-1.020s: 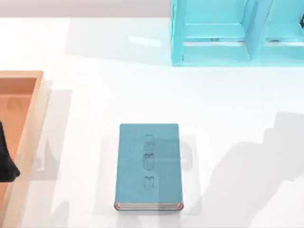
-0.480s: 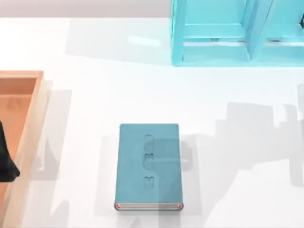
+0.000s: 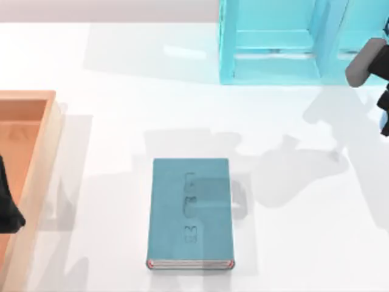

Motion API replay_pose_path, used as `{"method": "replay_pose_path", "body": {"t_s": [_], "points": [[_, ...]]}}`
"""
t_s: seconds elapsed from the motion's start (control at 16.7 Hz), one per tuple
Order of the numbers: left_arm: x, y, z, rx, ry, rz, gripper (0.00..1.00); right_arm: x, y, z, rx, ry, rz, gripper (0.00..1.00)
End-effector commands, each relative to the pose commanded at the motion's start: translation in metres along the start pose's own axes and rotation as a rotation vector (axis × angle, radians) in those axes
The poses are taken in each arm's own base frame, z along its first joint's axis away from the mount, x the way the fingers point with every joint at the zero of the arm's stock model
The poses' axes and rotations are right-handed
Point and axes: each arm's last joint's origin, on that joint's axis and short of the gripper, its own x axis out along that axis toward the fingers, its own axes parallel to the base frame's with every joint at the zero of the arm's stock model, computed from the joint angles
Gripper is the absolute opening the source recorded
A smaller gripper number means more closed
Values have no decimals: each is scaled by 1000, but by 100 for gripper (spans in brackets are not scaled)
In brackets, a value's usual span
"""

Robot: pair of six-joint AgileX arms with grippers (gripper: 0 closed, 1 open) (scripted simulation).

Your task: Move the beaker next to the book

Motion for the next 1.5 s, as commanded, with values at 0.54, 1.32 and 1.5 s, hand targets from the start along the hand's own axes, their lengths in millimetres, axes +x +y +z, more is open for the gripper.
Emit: {"method": "replay_pose_path", "body": {"t_s": [0.54, 1.32, 1.5], "points": [[0, 0, 0, 0, 0, 0, 100, -22, 152, 72, 640, 38, -2, 0], [0, 0, 0, 0, 0, 0, 100, -40, 249, 74, 906, 49, 34, 0], [0, 0, 0, 0, 0, 0, 100, -39, 247, 75, 912, 49, 34, 0]]}}
